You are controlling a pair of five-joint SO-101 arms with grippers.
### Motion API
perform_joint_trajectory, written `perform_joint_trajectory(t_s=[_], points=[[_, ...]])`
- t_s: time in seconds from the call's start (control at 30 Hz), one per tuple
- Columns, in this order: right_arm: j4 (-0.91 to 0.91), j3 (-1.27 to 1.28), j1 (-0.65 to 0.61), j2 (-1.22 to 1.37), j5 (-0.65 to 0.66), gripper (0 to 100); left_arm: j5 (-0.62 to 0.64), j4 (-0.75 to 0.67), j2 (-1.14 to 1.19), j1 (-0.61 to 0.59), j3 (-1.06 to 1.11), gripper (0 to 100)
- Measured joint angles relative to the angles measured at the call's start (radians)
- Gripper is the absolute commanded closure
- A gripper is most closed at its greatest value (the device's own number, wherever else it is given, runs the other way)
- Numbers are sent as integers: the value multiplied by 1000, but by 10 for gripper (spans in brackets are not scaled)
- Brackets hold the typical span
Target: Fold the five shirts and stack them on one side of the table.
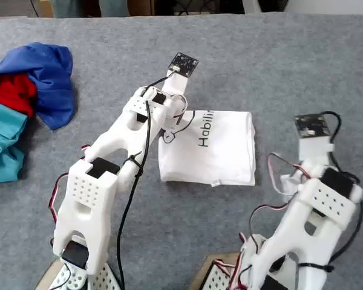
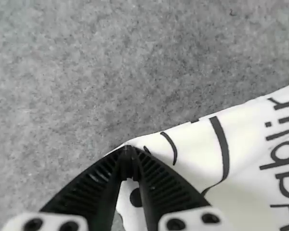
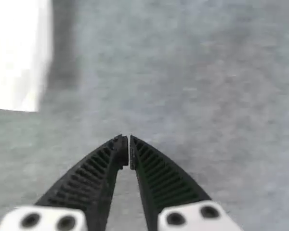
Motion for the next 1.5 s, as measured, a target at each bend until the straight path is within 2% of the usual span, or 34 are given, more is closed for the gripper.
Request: perform_joint_trajectory(t_s=[0.2,0.33,0.47,0.6,0.83,1.17,1.23,1.43,1.5], points=[[48,-34,-256,0,-358,722,0,0,2,-8,-12,971],[18,-38,-394,0,-605,671,0,49,3,-28,-58,971],[-130,44,-448,0,-776,655,-3,95,3,-43,-109,971],[-270,137,-462,8,-844,653,-3,103,3,-43,-115,971],[-338,141,-468,183,-937,655,-3,132,-2,-86,-150,971],[-365,-64,-508,571,-1073,659,-5,508,-5,-163,-394,971],[-365,-100,-512,623,-1079,698,-6,549,-8,-178,-410,971],[-361,-170,-509,724,-1080,936,-6,640,-8,-232,-417,972],[-361,-180,-506,736,-1080,945,-8,652,-12,-252,-417,972]])
